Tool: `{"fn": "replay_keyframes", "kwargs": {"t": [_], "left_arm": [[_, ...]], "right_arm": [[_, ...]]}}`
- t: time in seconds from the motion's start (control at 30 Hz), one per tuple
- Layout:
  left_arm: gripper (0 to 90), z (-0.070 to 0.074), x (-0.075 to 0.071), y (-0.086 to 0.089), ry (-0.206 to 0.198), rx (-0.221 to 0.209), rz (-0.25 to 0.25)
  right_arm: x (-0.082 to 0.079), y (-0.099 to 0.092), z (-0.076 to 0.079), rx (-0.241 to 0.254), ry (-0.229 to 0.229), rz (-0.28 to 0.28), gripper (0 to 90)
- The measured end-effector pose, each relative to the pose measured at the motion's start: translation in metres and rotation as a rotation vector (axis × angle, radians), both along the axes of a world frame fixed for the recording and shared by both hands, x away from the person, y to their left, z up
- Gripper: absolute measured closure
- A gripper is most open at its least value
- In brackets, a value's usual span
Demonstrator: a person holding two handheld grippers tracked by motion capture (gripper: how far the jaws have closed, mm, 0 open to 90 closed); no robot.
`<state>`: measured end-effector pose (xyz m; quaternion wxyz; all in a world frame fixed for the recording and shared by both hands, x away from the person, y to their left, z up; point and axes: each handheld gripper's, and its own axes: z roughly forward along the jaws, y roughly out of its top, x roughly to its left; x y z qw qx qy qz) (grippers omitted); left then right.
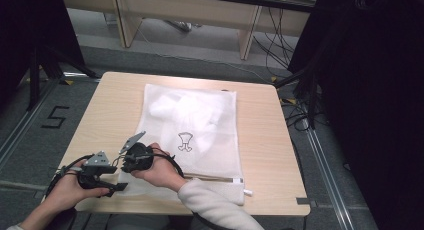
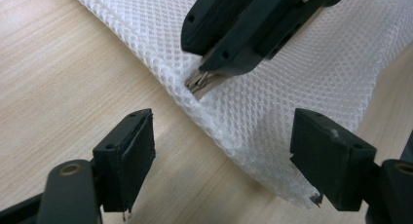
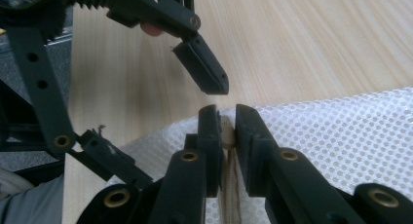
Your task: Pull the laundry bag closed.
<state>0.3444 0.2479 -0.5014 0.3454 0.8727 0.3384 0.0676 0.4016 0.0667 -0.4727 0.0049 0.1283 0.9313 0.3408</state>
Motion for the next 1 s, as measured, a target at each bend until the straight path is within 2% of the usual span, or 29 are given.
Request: {"fn": "replay_keyframes", "kwargs": {"t": [0.03,0.07,0.1,0.13,0.17,0.2,0.27,0.37,0.43,0.47,0.53,0.57,0.6,0.67,0.73,0.77,0.87,1.0], "left_arm": [[24.2,-0.001,0.0,-0.001,0.004,-0.019,0.016],[24.9,-0.003,-0.001,-0.004,0.012,-0.051,0.06],[25.7,-0.003,0.0,-0.004,0.02,-0.053,0.06],[26.7,-0.003,0.0,-0.004,0.019,-0.055,0.061],[27.4,-0.003,0.0,-0.006,0.017,-0.079,0.071],[27.9,-0.003,0.001,-0.006,0.022,-0.087,0.065],[29.3,-0.002,0.001,-0.005,0.024,-0.064,0.055],[31.8,-0.005,0.002,-0.008,0.059,-0.121,0.089],[34.9,-0.005,0.002,-0.009,0.064,-0.135,0.09],[36.5,-0.005,0.003,-0.009,0.062,-0.132,0.075],[40.7,-0.006,0.003,-0.011,0.083,-0.149,0.068],[45.8,-0.006,0.003,-0.011,0.086,-0.149,0.07],[45.8,-0.006,0.003,-0.011,0.086,-0.151,0.071],[52.4,-0.006,0.004,-0.011,0.107,-0.142,0.059],[58.5,-0.007,0.004,-0.011,0.122,-0.167,0.048],[63.2,-0.007,0.004,-0.012,0.123,-0.171,0.048],[67.4,-0.006,0.004,-0.011,0.126,-0.167,0.061],[78.2,-0.005,0.004,-0.011,0.152,-0.175,0.062]], "right_arm": [[0.0,0.0,0.0,0.0,0.0,0.0,82.0],[0.0,-0.001,0.002,0.0,-0.004,0.001,82.0],[0.0,-0.002,0.003,0.002,-0.012,0.008,81.9],[-0.001,-0.002,0.005,0.016,0.003,0.002,82.0],[-0.002,-0.002,0.006,0.017,0.004,0.001,82.0],[0.0,-0.002,0.006,0.027,-0.015,0.022,82.0],[-0.002,-0.003,0.009,0.025,-0.012,0.01,82.0],[-0.004,-0.004,0.013,0.023,-0.012,0.002,82.0],[-0.005,-0.005,0.015,0.025,-0.01,-0.003,82.0],[-0.004,-0.005,0.015,0.031,-0.018,0.001,82.0],[-0.005,-0.005,0.016,0.024,-0.015,0.002,82.0],[-0.004,-0.006,0.017,0.029,-0.023,0.005,82.0],[-0.004,-0.006,0.017,0.029,-0.023,0.005,82.0],[-0.005,-0.006,0.018,0.027,-0.019,0.003,82.0],[-0.005,-0.007,0.018,0.01,-0.033,0.006,82.0],[-0.004,-0.007,0.019,0.01,-0.043,0.009,82.0],[-0.004,-0.007,0.019,0.01,-0.038,0.01,82.0],[-0.004,-0.007,0.019,0.009,-0.042,0.018,82.0]]}}
